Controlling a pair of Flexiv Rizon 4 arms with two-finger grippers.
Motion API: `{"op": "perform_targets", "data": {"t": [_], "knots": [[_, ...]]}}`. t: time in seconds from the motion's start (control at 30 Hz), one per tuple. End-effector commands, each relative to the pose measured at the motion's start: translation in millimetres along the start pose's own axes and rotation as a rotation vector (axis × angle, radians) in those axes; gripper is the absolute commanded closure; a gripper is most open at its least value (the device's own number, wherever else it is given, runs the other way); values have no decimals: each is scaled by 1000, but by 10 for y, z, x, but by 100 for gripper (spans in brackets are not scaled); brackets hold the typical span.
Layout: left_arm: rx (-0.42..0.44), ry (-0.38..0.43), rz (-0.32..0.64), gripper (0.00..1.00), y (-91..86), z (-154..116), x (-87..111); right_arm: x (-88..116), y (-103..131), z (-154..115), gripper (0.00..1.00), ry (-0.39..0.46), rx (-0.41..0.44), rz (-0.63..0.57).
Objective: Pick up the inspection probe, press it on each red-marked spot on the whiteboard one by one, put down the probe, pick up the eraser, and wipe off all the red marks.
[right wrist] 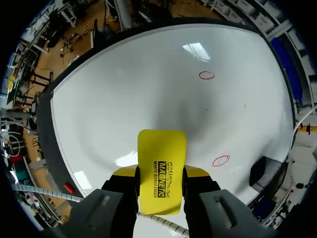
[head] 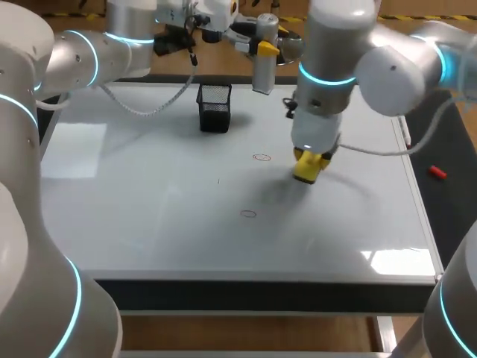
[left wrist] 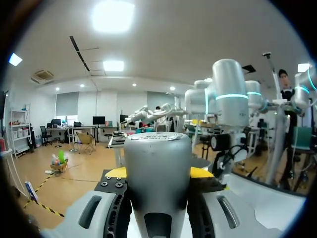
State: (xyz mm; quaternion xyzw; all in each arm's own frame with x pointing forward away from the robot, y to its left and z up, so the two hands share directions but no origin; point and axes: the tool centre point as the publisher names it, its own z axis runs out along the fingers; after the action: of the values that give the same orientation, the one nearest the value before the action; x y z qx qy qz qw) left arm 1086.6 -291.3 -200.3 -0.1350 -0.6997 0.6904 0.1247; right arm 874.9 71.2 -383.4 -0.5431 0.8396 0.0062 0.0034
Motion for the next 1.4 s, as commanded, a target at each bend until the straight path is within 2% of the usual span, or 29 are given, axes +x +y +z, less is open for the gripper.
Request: {"op": "perform_targets", "data": {"t": [0.03, 0.43, 0.73, 1.07, 1.4], "knots": [[8, 347, -1, 100, 29, -17, -72, -374, 48, 102, 100, 99, 0, -55], [8, 347, -1, 100, 29, -17, -72, -950, 151, 182, 100, 96, 3, -234], [8, 347, -1, 100, 29, -17, -72, -1243, 156, 261, 100, 90, -4, -303], [8, 347, -1, 100, 29, -17, -72, -1373, 161, 323, 100, 93, 3, -357], [8, 347, -1, 100, 29, -17, -72, -1311, 100, 430, 100, 102, -14, -344]]}}
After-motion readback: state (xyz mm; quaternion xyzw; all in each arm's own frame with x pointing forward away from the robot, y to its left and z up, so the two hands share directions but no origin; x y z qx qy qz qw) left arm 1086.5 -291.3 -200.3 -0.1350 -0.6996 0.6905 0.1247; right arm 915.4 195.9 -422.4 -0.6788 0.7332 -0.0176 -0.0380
